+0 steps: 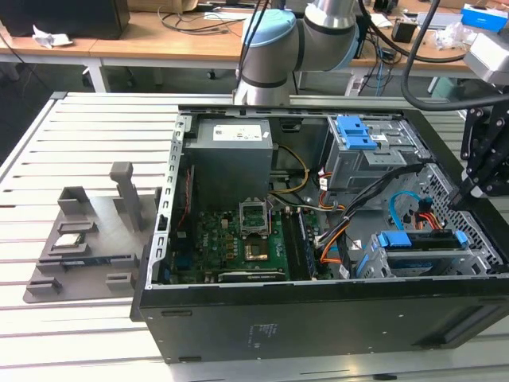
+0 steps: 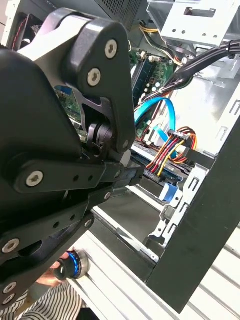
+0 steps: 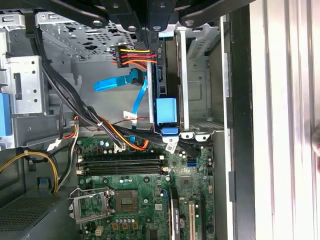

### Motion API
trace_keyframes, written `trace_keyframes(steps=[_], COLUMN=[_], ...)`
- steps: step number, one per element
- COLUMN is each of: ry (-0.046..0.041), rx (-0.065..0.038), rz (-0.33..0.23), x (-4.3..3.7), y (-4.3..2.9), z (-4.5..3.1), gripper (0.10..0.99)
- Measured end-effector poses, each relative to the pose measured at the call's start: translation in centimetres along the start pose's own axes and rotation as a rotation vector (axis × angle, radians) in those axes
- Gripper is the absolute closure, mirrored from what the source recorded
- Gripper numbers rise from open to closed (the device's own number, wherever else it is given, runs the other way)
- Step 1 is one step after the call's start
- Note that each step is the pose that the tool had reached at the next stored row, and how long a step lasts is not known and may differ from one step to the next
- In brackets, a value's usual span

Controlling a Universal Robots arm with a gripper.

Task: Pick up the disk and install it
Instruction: 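Insert the first disk wire, then insert the second disk wire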

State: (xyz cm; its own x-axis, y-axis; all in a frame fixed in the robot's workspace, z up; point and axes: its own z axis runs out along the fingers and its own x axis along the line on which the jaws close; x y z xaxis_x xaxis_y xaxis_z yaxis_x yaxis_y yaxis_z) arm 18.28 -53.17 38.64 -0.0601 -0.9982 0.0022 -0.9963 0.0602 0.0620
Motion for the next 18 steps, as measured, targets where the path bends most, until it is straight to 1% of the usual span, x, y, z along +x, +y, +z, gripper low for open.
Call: trace_keyframes(steps=[11,12,13,14,15,16,18], ry=[0.0002,0.0002,0.0003,0.0002,0.0002,0.0002,0.0000], rx=[0.000,0.000,0.000,0.000,0.000,0.000,0.000], rz=[0.000,0.000,0.000,0.000,-0.001,-0.002,-0.002], x=[0.00,0.00,-0.01,-0.19,-0.58,-1.09,-1.39], y=[0.00,0.00,0.00,0.14,0.57,1.14,1.77], z=[-0.02,-0.03,-0.02,0.05,0.20,0.49,0.88], gripper=[0.973,0.851,0.784,0.784,0.784,0.784,0.784])
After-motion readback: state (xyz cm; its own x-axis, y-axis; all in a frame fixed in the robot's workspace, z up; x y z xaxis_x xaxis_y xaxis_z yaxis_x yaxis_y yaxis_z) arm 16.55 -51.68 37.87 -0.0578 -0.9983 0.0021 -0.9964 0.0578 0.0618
